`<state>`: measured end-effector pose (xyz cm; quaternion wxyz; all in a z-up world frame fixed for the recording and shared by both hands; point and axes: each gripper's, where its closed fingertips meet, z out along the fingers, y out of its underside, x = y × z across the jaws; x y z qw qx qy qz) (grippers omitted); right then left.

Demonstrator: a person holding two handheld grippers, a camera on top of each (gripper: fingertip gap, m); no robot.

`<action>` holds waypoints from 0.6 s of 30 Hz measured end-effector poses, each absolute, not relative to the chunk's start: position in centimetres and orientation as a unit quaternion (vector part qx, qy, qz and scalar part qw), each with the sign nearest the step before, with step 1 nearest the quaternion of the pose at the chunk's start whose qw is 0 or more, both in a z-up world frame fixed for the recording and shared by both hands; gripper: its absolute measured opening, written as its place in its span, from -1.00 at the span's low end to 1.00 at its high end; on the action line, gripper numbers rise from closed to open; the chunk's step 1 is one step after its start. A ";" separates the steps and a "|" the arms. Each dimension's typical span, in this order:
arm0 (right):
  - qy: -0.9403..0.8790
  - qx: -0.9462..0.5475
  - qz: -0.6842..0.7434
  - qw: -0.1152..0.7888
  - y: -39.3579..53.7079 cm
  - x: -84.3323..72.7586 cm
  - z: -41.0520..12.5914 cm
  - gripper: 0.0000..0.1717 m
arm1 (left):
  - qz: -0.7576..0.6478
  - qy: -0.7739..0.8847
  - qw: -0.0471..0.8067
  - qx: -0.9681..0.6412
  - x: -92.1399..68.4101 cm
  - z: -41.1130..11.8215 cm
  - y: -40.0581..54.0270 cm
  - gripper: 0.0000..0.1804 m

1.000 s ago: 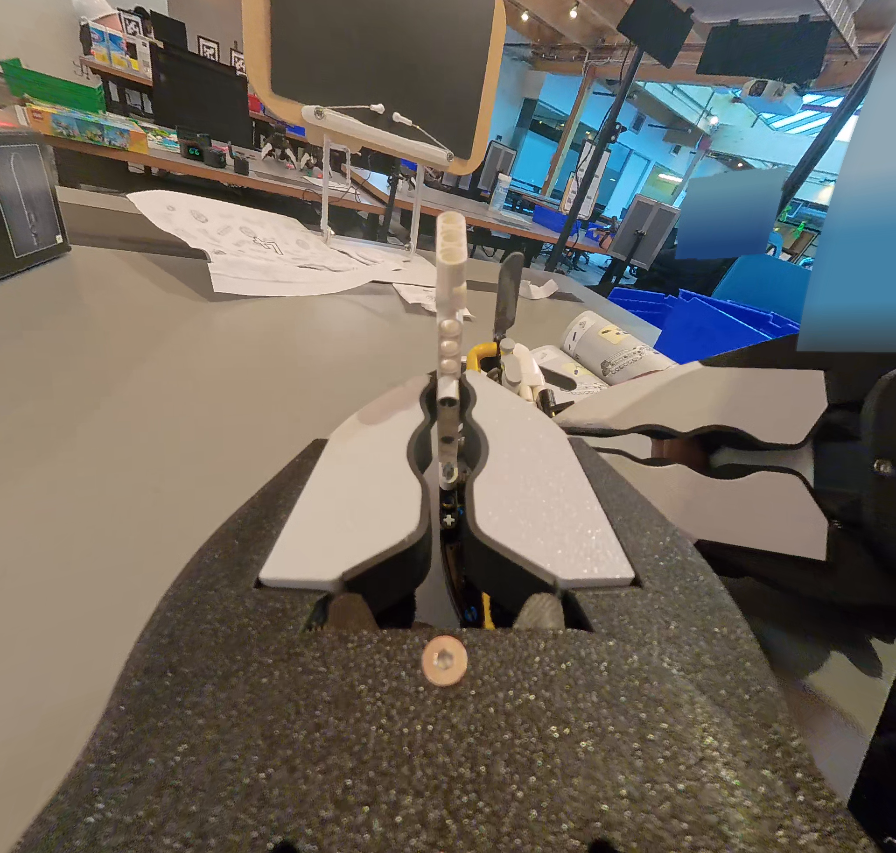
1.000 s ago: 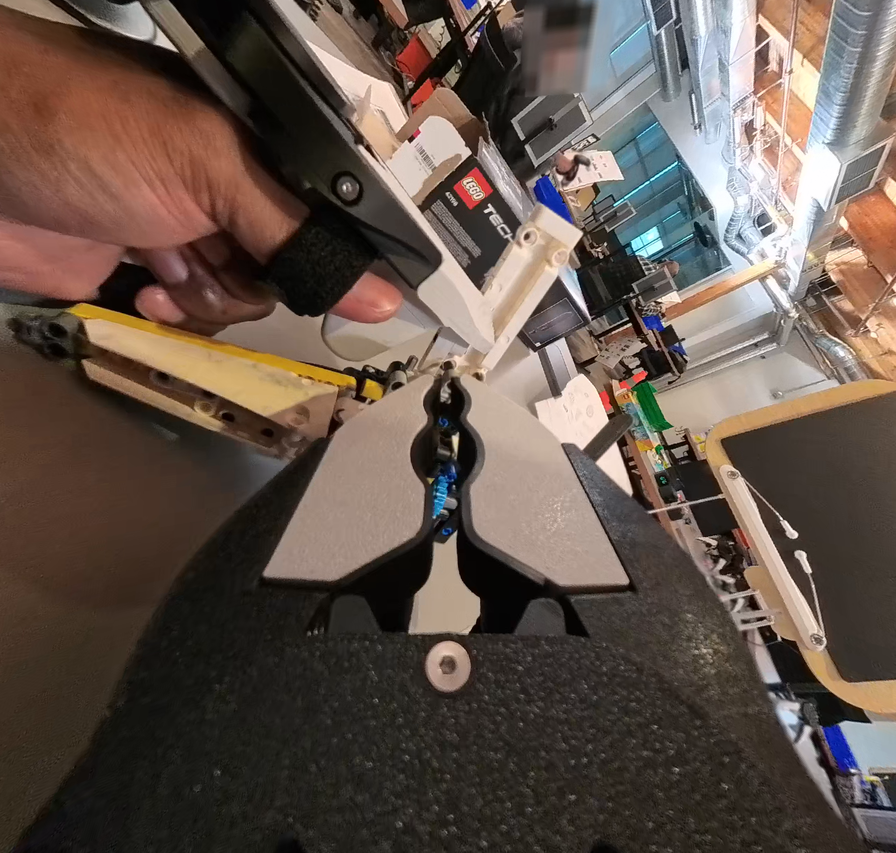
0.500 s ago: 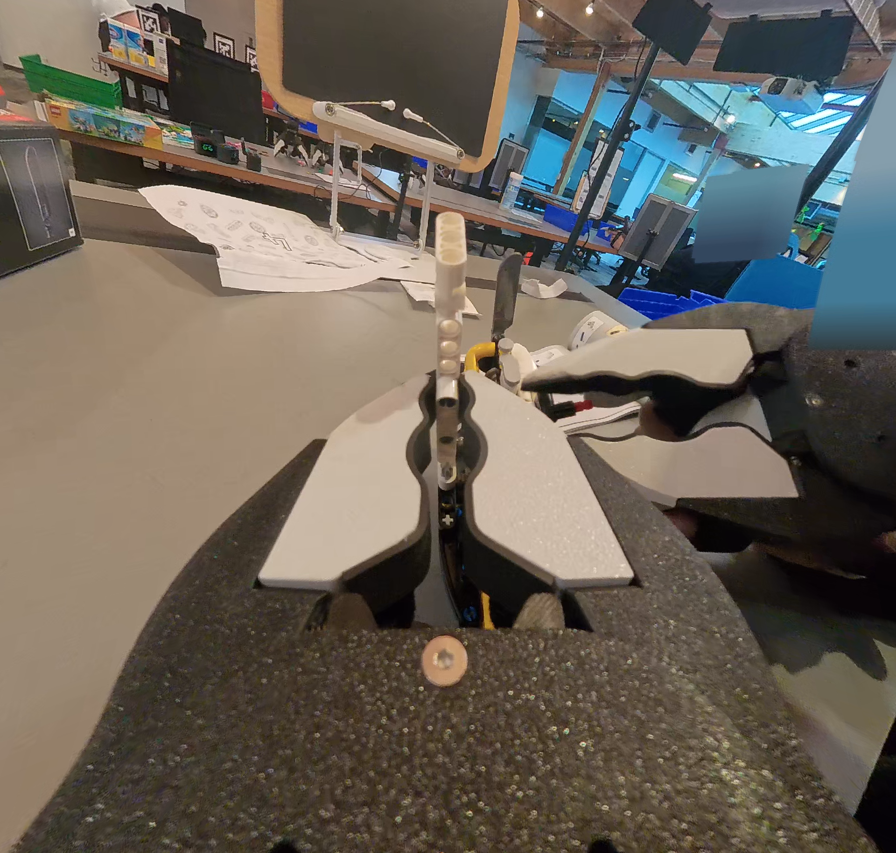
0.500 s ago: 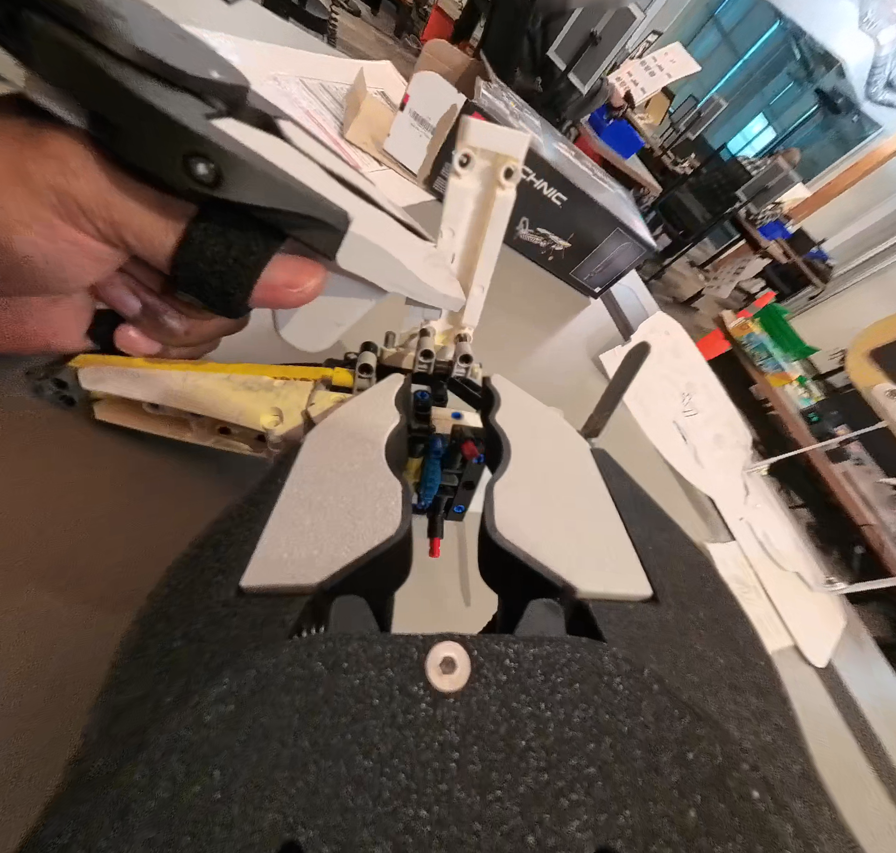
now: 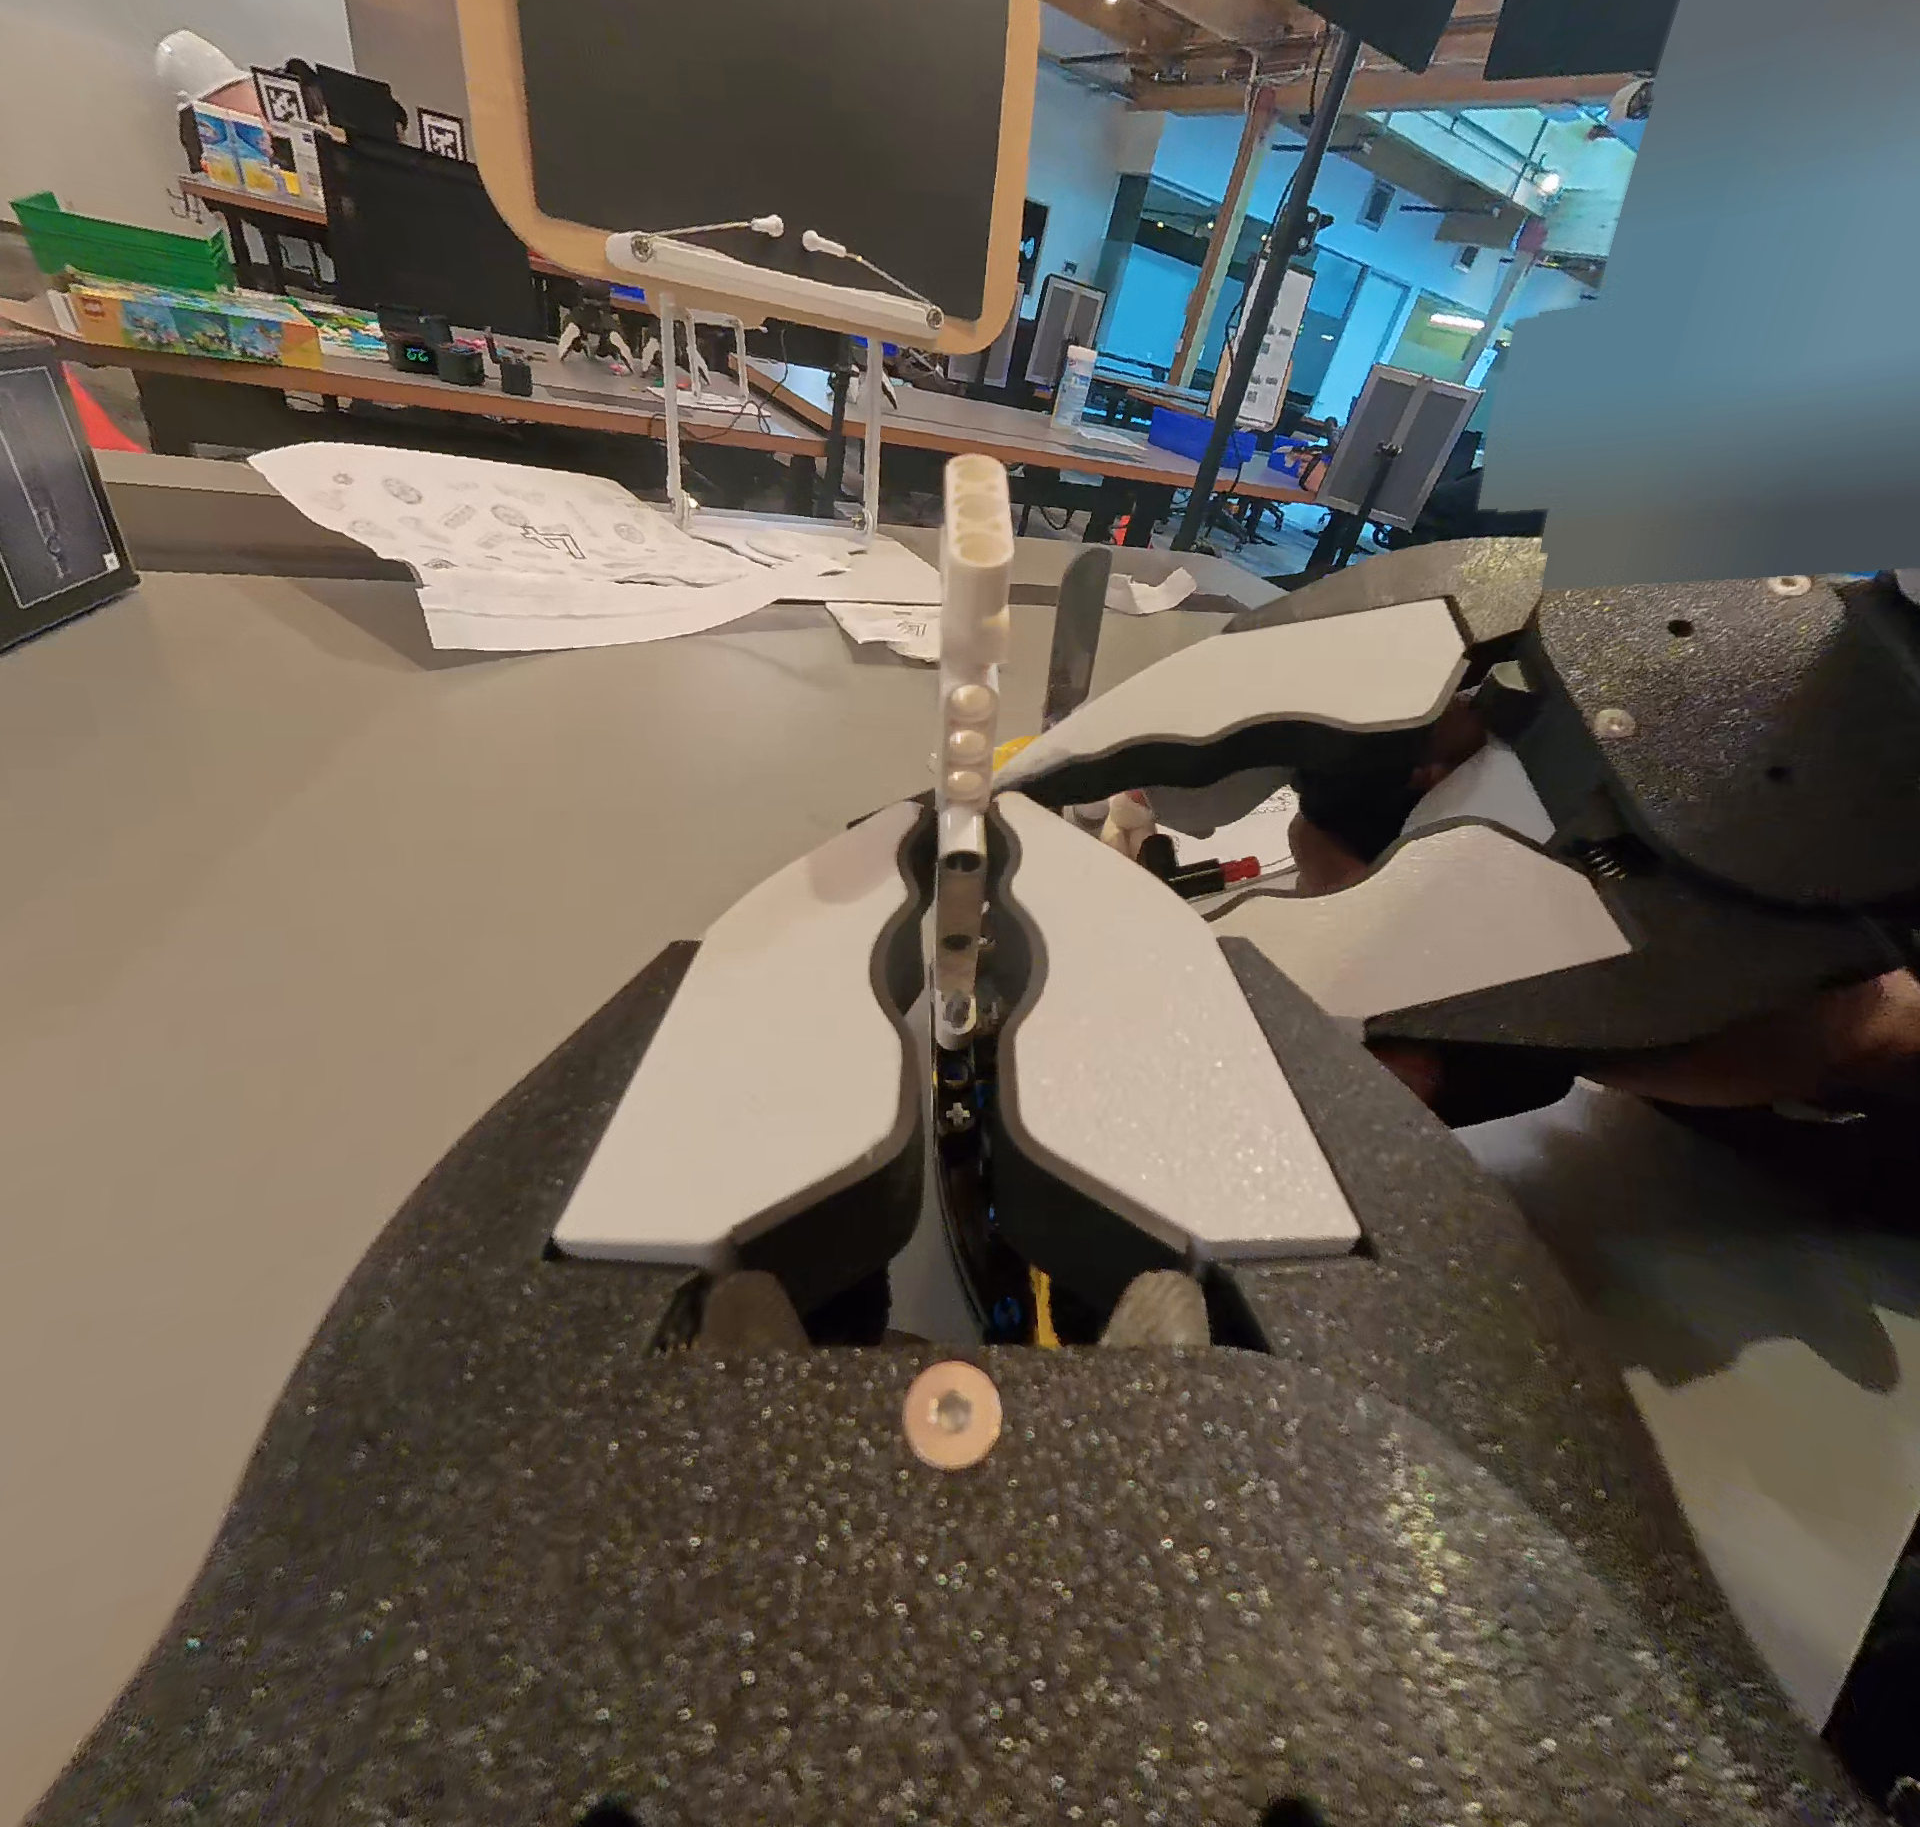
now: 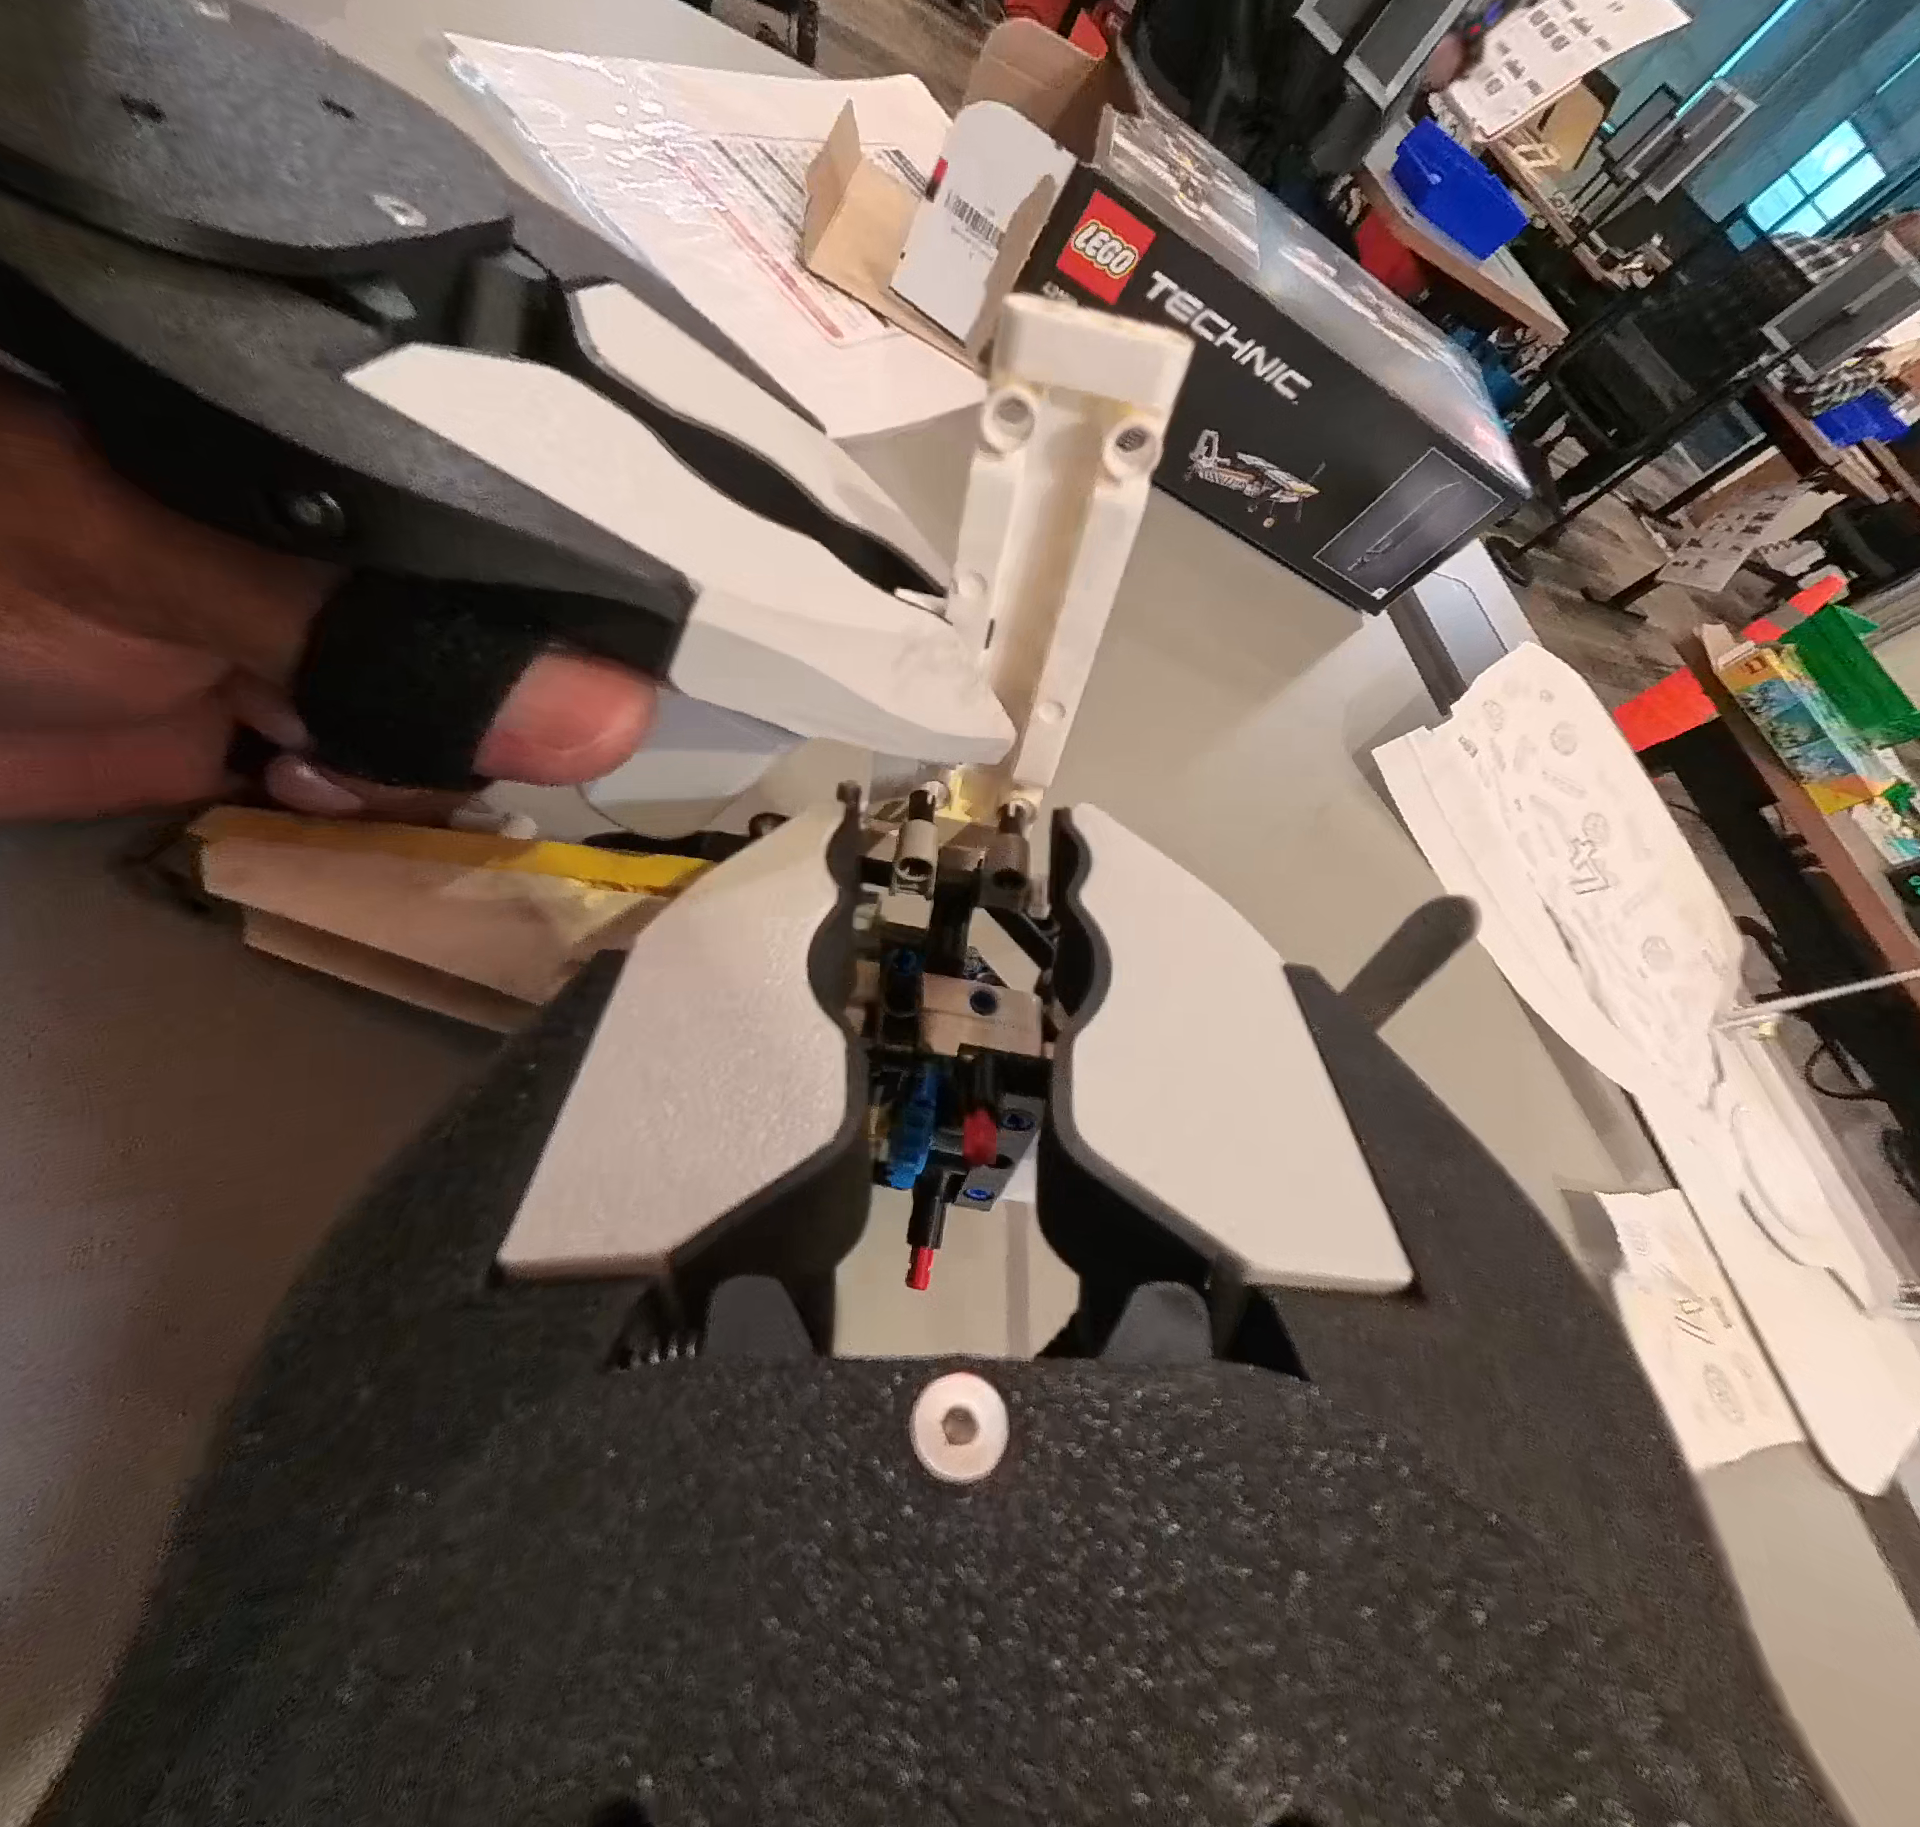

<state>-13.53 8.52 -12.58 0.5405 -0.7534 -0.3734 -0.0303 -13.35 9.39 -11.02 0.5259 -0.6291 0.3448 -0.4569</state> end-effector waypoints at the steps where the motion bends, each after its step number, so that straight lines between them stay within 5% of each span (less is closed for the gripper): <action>1: -0.379 -0.753 -0.039 0.537 8.5 -13.5 -12.7 -0.66 | -0.455 0.349 0.527 -0.628 -13.3 -11.0 9.3 -0.89; 14: -0.389 -0.768 -0.043 0.507 8.6 -13.1 -13.5 -0.71 | -0.446 0.353 0.528 -0.630 -13.0 -10.9 9.4 -0.90; 18: -0.343 -0.797 -0.026 0.496 9.4 -11.1 -14.4 -0.72 | -0.443 0.303 0.623 -0.569 -15.6 -5.4 10.1 -0.89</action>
